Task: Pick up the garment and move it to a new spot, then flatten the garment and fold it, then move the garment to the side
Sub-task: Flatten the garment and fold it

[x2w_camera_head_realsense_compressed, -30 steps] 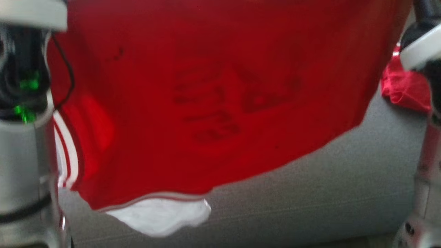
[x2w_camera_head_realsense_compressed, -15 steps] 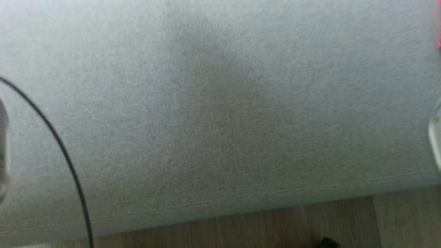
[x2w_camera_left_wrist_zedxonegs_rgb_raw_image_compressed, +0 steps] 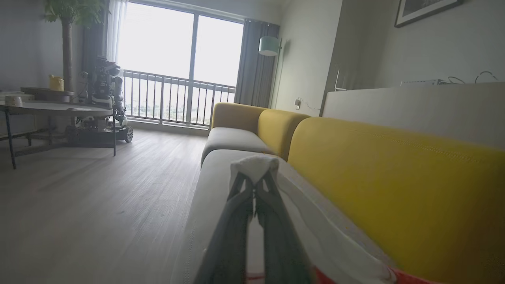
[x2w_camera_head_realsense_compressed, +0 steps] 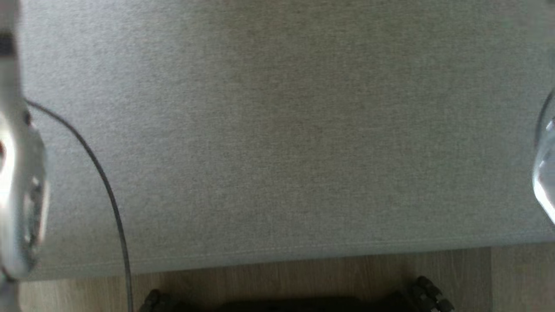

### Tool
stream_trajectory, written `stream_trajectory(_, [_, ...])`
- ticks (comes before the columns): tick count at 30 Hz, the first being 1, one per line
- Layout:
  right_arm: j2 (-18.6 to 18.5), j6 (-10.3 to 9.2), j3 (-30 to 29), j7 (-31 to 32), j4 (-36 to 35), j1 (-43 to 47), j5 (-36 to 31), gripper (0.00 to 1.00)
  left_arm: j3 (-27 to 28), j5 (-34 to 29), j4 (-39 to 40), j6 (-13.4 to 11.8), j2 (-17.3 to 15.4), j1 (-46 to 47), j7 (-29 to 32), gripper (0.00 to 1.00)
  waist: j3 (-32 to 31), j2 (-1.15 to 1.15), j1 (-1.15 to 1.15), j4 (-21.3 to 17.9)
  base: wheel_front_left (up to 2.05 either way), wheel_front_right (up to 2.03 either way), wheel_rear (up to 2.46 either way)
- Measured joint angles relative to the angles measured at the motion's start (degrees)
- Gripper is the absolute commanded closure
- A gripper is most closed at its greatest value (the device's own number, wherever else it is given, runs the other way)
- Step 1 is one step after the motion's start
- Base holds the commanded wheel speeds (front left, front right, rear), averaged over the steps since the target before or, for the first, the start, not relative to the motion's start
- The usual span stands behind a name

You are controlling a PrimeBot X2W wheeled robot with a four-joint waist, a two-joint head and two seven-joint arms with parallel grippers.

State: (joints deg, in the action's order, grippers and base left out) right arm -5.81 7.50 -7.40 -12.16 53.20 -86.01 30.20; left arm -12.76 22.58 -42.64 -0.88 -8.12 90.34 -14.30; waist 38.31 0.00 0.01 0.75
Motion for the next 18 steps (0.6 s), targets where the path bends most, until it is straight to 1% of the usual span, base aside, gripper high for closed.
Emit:
stream_trajectory(3, [0.0,0.0,1.7,-0.4,2.2,5.3,3.8,1.0,-0.8,-0.9,-0.9,0.9,-0.3,-6.3,-0.1,1.0,-1.0,0.0,0.0,0.6,0.0,0.0,0.0])
stream_trajectory(7, [-0.6,0.0,5.0,0.2,2.8,11.3,8.8,1.0,-1.7,-2.7,-0.1,2.0,-1.0,-14.8,-0.4,1.0,-3.6,0.0,-0.01,0.9,0.0,0.0,0.0])
stream_trajectory(10, [-1.5,0.0,7.6,1.9,3.5,15.6,11.6,1.0,-3.4,-4.4,-0.1,3.3,-2.6,-21.6,-0.4,1.0,-6.2,0.0,-0.01,1.0,0.0,0.0,0.0])
stream_trajectory(14, [-2.4,0.0,9.7,3.2,4.8,21.5,14.4,1.0,-5.3,-6.1,0.1,4.3,-4.3,-30.5,-0.4,1.0,-10.0,0.0,-0.01,1.0,0.0,0.0,0.0])
stream_trajectory(18, [-2.8,0.0,12.7,6.0,5.5,24.8,16.2,1.0,-6.9,-6.6,0.7,5.7,-6.6,-37.0,-0.4,1.0,-13.7,0.0,-0.02,0.7,0.0,0.0,0.0])
